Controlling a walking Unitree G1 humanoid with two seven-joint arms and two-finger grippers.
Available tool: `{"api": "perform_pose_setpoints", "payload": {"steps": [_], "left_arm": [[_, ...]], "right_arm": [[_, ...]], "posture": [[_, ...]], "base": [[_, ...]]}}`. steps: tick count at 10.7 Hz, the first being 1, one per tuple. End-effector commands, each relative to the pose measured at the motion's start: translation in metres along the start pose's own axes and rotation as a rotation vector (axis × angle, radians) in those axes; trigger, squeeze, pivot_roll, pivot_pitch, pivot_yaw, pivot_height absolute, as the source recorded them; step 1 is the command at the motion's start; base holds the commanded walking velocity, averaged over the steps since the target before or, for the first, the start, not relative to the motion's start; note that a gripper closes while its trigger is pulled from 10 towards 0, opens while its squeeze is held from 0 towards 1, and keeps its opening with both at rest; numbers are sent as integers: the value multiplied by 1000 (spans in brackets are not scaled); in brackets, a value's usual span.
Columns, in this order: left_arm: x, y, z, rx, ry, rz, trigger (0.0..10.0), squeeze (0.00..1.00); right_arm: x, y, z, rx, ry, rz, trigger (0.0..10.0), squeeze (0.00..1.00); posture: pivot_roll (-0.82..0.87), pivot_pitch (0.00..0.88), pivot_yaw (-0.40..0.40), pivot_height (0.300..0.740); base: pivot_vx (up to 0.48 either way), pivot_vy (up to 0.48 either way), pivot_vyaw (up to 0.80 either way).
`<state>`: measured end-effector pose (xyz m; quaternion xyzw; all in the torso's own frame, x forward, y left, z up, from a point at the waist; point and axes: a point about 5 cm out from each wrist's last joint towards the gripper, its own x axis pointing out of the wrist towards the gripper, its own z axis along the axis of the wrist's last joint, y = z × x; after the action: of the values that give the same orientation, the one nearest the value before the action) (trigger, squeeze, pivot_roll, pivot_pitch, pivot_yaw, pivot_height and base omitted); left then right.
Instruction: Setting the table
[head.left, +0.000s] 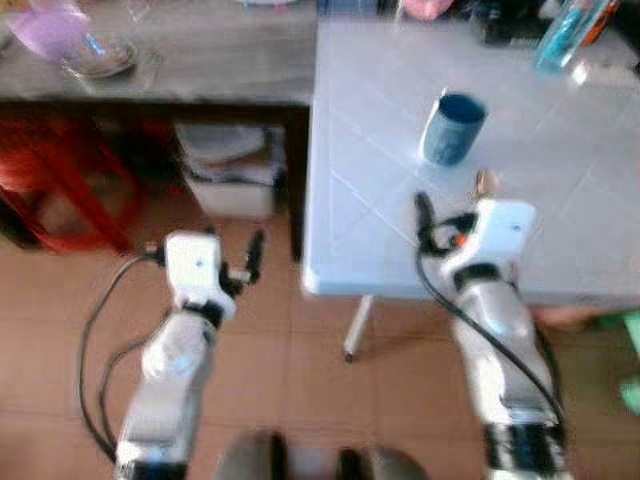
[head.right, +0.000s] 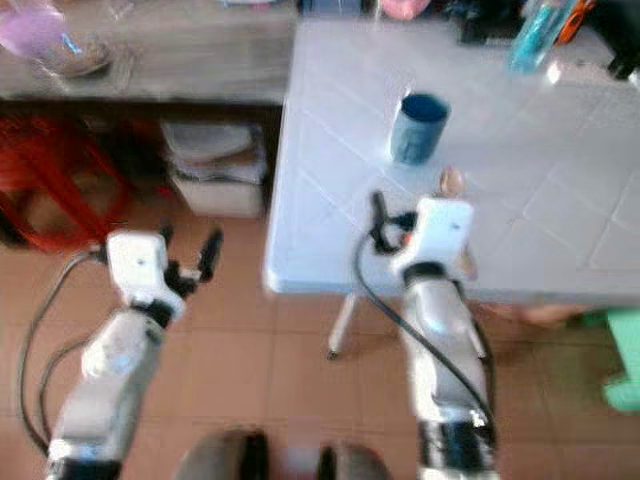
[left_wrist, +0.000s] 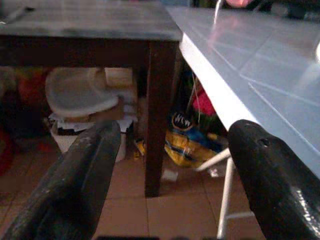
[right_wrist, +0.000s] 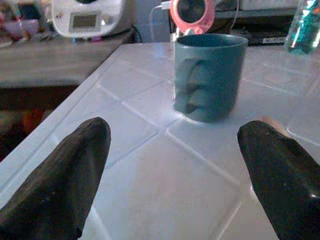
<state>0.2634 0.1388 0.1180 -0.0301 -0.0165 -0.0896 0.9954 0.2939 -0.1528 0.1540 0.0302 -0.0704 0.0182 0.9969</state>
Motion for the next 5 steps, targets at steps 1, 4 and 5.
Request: {"api": "perform_pose_setpoints", "payload": {"steps": [1,4,5], "left_arm": [[0,-4,3,-30,-10,-14,10000,0],[-1,-5,3,-23,-14,-26,10000,0],[0,-5,4,-26,-18,-30,10000,0]], "right_arm": [[-2,-6,-2,-10,7,-20,10000,0],[-1,-7,-4,-15,17,-19,10000,0],[-1,-7,-5,-18,21,-19,10000,0]], "posture": [[-47,167,22,740],[-49,167,15,740],[-49,168,14,740]], "base": [[259,0,0],[0,0,0],[0,0,0]]}}
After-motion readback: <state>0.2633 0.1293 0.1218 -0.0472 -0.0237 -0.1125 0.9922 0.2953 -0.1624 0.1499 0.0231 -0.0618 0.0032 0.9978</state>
